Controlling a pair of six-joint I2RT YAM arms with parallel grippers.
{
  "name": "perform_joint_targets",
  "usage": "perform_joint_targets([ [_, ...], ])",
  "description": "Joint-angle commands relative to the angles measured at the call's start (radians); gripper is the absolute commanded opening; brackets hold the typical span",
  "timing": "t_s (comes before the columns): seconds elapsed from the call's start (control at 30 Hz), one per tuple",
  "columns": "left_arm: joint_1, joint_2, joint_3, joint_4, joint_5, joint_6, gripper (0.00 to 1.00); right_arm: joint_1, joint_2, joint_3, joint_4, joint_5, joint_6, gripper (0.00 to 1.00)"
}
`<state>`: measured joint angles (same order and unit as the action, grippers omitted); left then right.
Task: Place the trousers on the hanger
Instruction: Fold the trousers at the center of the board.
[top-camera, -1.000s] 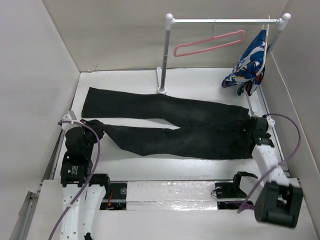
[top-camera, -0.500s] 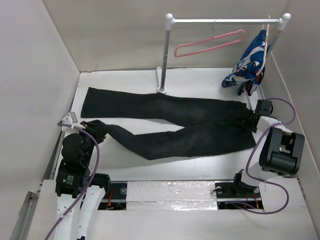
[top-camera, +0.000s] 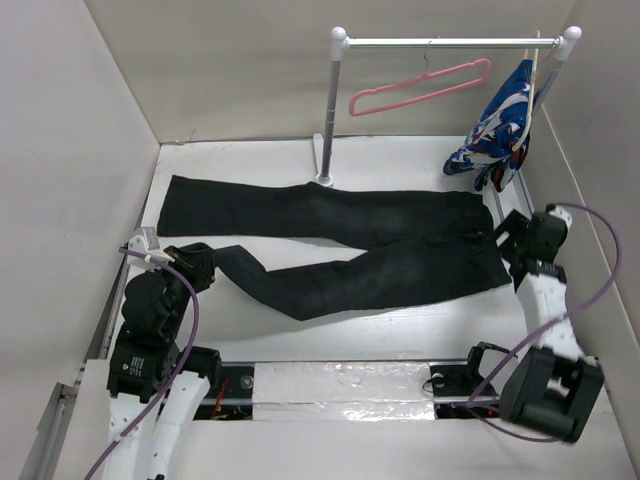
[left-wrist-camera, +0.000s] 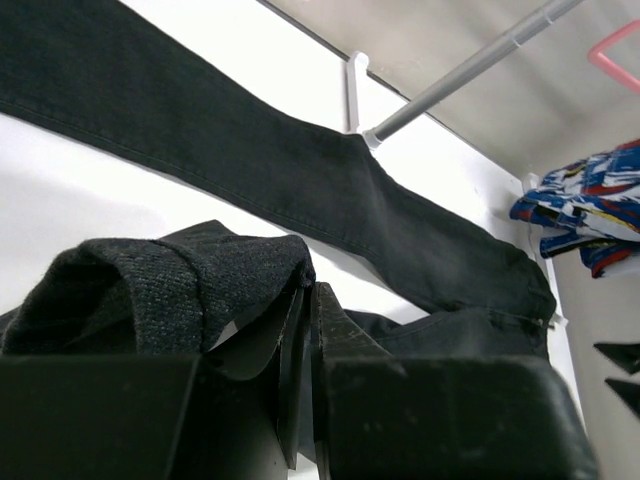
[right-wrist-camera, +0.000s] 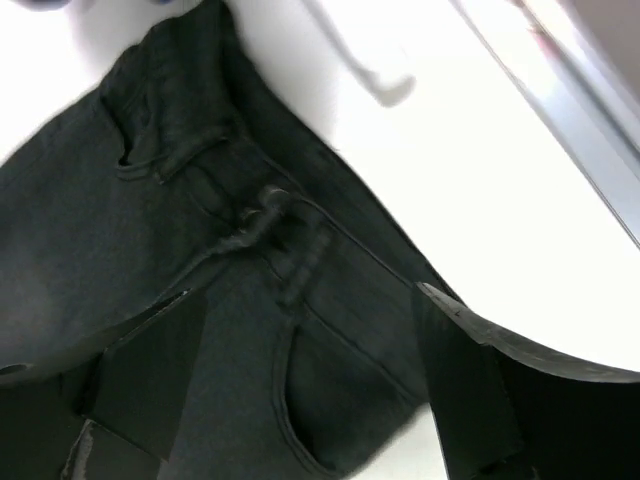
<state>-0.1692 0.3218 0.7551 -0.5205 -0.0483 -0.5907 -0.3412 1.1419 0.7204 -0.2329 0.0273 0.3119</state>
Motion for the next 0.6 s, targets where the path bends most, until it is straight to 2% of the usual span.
perform_joint_targets([
  [0.0,-0.029,-0.027,0.006,0.054,-0.004,0.005,0.0,-0.039,-0.181,-0.182,-0.068,0.114,0.134,0.85],
  [0.13,-0.052,-0.032,0.007,0.047,-0.024,0.002,0.0,-0.12,-0.211,-0.297,-0.02,0.044,0.161,0.73],
  [0.33,-0.061,-0.046,0.018,0.036,-0.039,0.0,0.0,-0.13,-0.075,-0.251,0.055,-0.079,0.147,0.72],
  [0.43,-0.061,-0.055,0.03,0.024,-0.055,-0.001,0.0,-0.13,0.015,-0.225,0.092,-0.121,0.133,0.49],
  [0.47,-0.061,-0.056,0.032,0.022,-0.056,-0.001,0.0,-0.13,0.039,-0.222,0.095,-0.124,0.133,0.31],
  [0.53,-0.061,-0.056,0.044,0.017,-0.062,0.0,0.0,-0.13,0.033,-0.223,0.074,-0.109,0.151,0.15],
  [0.57,-0.061,-0.056,0.05,0.013,-0.067,0.002,0.0,-0.13,0.013,-0.225,0.06,-0.078,0.153,0.02],
])
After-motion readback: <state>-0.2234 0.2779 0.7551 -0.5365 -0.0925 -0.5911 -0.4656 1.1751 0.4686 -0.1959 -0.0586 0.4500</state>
